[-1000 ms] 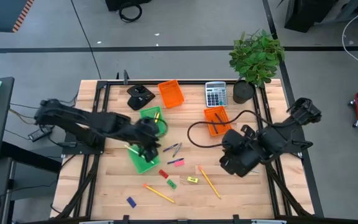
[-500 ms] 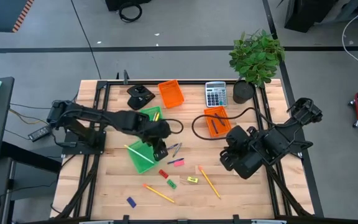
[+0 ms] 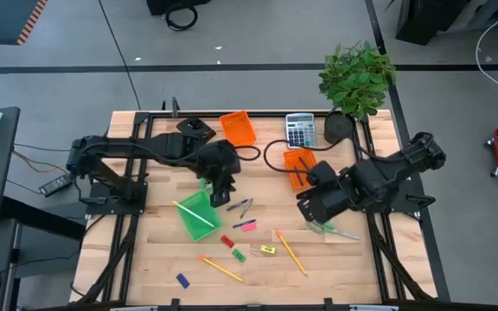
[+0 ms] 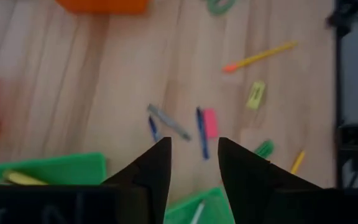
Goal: Sort crayons/erasers/pens/pencils in bins
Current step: Put the top blue crayon into the bottom orange bin
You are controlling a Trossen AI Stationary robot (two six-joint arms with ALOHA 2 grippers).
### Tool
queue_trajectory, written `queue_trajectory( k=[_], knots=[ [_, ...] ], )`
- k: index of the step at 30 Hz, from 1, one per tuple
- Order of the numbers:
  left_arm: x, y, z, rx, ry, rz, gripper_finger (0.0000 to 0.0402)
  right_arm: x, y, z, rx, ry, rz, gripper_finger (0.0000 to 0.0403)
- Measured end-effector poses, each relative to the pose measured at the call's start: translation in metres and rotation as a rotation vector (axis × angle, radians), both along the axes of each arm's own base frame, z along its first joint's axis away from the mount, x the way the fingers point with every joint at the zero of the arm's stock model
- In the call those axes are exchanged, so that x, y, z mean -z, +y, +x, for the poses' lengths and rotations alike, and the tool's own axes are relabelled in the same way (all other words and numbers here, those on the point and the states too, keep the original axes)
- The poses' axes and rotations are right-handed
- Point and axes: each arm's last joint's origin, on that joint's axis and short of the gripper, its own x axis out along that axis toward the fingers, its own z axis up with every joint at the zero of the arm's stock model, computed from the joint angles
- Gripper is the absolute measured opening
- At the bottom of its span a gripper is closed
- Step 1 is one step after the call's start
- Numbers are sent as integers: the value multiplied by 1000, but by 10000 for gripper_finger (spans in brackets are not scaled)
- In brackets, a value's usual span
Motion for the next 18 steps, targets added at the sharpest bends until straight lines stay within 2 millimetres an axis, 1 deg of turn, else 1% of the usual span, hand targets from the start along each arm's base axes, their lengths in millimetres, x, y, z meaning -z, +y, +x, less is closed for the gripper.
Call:
queue_trajectory(
  k=[4, 7, 10, 13, 15, 18],
  knots=[
    [26, 4, 0, 44, 83, 35, 149, -5, -4, -4, -61, -1, -15, 145],
    [44, 4, -2, 72, 130, 61, 150, -7, -10, -5, -113, -1, -59, 145],
    [58, 5, -1, -19, 127, 41, 144, -9, -17, -5, -153, 4, -94, 145],
    [63, 5, 1, -140, 110, -24, 137, -6, -25, -8, -173, 27, -116, 145],
    [64, 6, 5, -163, 71, -42, 133, -2, -28, -12, -182, 47, -126, 145],
    [62, 6, 8, -169, 30, -38, 129, 7, -34, -25, -222, 85, -148, 145]
  ],
)
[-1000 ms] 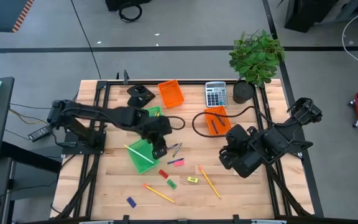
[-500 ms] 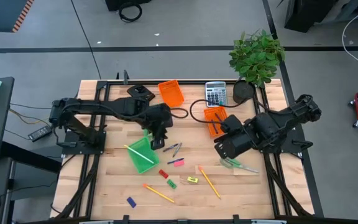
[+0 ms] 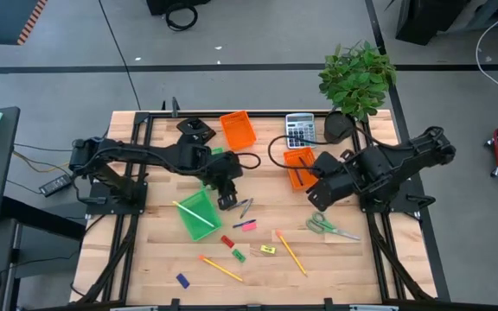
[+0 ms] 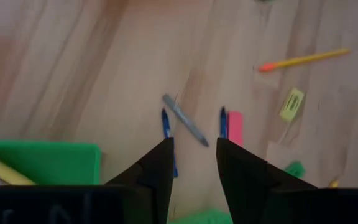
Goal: Sort crayons/erasers/pens/pencils in bins
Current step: Put the top blue crayon into the bottom orange bin
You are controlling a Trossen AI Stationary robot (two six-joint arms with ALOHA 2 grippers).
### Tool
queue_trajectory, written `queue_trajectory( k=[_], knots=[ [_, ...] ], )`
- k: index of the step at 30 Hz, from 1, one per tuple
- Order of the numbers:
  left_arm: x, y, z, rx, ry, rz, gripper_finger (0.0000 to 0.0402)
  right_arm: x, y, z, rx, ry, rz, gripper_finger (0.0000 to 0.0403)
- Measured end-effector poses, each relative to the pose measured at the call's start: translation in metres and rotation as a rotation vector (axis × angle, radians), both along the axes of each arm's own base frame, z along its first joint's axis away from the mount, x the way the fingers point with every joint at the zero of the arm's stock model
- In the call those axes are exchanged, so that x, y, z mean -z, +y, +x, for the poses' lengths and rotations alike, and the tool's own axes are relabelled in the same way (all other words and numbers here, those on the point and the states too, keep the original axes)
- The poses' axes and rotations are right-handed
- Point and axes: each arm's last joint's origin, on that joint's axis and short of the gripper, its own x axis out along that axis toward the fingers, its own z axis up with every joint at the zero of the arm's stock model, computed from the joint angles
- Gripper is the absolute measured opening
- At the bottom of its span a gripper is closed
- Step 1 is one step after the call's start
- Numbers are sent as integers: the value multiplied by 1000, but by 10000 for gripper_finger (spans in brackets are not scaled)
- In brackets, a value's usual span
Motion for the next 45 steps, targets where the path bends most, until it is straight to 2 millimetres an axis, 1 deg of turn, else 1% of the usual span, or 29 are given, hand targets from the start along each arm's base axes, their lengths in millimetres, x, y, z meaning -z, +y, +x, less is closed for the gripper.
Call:
queue_trajectory(
  k=[2, 5, 7, 13, 14, 17, 21, 24, 28, 33, 39, 45],
  knots=[
    [0, 1, 1, -25, -5, 7, 127, 8, -5, -7, -8, 4, 1, 145],
    [10, 1, 3, -123, 54, -31, 126, 19, -14, -18, -18, -16, 30, 145],
    [18, 0, 7, -157, 72, -51, 126, 27, -20, -24, -7, -54, 59, 145],
    [38, -4, 20, -122, 105, -33, 126, 51, -27, -29, 29, -180, 109, 145],
    [44, -4, 22, -120, 130, -28, 126, 56, -27, -29, 30, -185, 115, 145],
    [56, -3, 23, -79, 196, 2, 126, 68, -28, -31, 15, -156, 142, 145],
    [65, -3, 27, -53, 212, 17, 129, 80, -28, -34, 27, -106, 162, 145],
    [70, -4, 30, -37, 213, 24, 130, 85, -28, -35, 47, -99, 170, 145],
    [75, -4, 32, 21, 223, 49, 127, 86, -28, -34, 45, -100, 169, 145],
    [78, -4, 34, 38, 223, 46, 128, 86, -29, -34, 60, -110, 143, 145],
    [85, -11, 37, 97, 224, 64, 139, 86, -31, -34, 75, -117, 123, 145],
    [96, -17, 45, 104, 213, 60, 141, 86, -31, -33, 121, -138, 110, 145]
  ],
)
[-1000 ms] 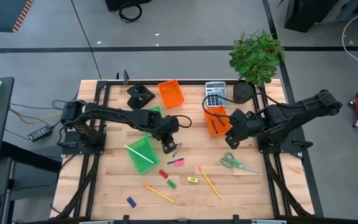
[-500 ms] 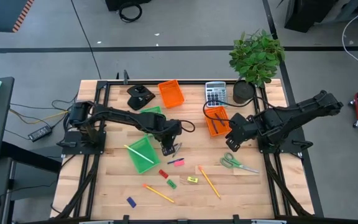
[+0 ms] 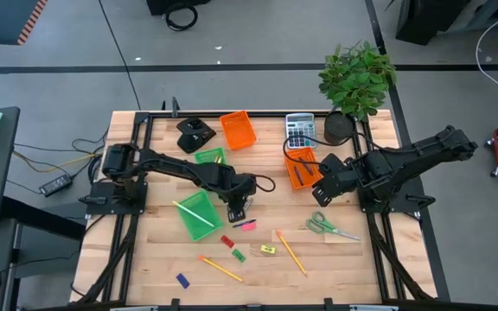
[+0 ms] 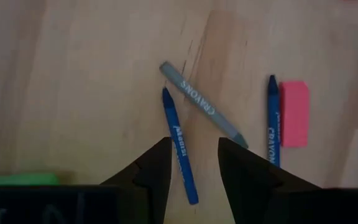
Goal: Sort crayons/erasers/pens/pencils in bins
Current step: Put the top blue crayon into the bottom orange bin
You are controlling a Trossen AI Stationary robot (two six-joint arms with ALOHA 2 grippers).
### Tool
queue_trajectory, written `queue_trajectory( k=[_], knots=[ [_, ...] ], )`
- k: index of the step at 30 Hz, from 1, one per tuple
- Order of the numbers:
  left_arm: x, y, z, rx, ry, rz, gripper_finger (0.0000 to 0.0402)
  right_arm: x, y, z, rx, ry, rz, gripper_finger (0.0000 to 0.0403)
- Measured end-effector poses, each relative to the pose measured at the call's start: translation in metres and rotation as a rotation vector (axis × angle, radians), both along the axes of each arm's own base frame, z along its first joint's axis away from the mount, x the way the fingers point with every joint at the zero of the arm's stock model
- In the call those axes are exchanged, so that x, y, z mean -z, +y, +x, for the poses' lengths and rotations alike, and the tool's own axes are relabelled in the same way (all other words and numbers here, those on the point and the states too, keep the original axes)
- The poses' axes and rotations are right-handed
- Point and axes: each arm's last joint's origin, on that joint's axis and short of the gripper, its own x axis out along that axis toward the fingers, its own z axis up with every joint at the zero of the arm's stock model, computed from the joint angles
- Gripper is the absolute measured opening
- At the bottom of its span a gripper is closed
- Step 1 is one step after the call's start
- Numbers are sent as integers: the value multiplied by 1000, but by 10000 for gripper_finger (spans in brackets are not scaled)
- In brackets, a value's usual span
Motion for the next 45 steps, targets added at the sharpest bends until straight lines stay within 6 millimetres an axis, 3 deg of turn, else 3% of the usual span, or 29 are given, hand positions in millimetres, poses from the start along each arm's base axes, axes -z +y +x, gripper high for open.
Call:
queue_trajectory(
  k=[7, 16, 31, 38, 45],
  knots=[
    [14, -4, 1, 22, 48, 14, 144, 0, 0, 1, 11, -11, -1, 145],
    [29, 8, 5, 90, 77, 50, 165, -2, 0, 5, 23, -59, -23, 145],
    [44, 15, 10, 71, 95, 5, 145, -1, 1, 4, -5, -48, -40, 145],
    [46, 17, 10, 68, 98, 1, 120, -2, 0, 4, 19, -60, -61, 145],
    [46, 17, 11, 104, 88, 12, 64, -2, -1, 5, 38, -72, -86, 145]
  ],
)
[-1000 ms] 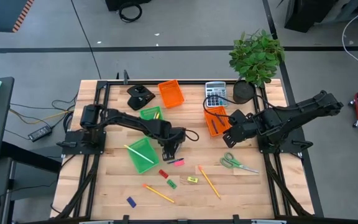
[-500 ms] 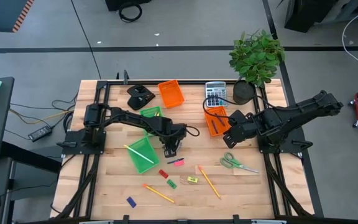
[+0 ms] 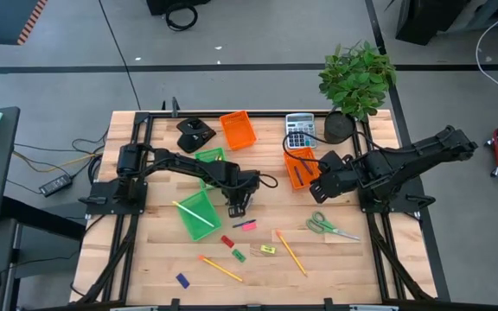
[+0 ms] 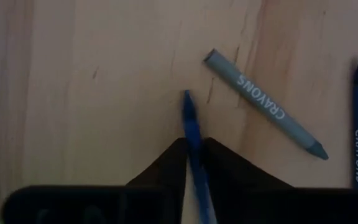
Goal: Sort crayons/erasers/pens/pencils in bins
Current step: Put the top blue crayon into the bottom orange bin
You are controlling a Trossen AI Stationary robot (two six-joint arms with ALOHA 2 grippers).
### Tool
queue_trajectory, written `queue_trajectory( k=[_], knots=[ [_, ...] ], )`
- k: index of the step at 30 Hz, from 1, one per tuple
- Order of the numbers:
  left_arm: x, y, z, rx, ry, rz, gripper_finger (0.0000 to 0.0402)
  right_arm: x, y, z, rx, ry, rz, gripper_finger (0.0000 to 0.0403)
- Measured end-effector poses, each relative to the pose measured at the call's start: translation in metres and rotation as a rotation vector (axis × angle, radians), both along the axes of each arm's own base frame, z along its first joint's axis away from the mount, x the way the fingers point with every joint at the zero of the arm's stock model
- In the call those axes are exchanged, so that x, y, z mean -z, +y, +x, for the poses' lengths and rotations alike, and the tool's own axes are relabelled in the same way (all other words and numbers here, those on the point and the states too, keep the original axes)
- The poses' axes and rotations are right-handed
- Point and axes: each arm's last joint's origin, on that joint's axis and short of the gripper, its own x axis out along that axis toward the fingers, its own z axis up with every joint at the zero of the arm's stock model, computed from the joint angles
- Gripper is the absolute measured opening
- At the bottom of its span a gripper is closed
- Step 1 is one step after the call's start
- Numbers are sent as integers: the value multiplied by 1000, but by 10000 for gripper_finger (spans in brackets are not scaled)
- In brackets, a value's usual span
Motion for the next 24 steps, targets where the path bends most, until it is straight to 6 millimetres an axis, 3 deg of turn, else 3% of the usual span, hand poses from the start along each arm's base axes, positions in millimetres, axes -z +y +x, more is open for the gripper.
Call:
queue_trajectory(
  k=[6, 13, 17, 20, 24],
  knots=[
    [-1, 0, 2, 90, -25, 13, 18, -1, -3, 0, 45, -30, -86, 145],
    [-1, -1, 5, 138, -53, 29, 44, -1, -6, 0, 350, -156, 65, 145],
    [-5, 3, 9, 133, -61, 37, 35, -1, -5, 0, 445, -197, 146, 145],
    [-14, 8, 17, 123, -101, 46, 18, -1, -3, 1, 468, -196, 206, 145],
    [-39, 16, 31, 122, -184, 65, 10, -3, 0, 3, 444, -196, 305, 145]
  ],
)
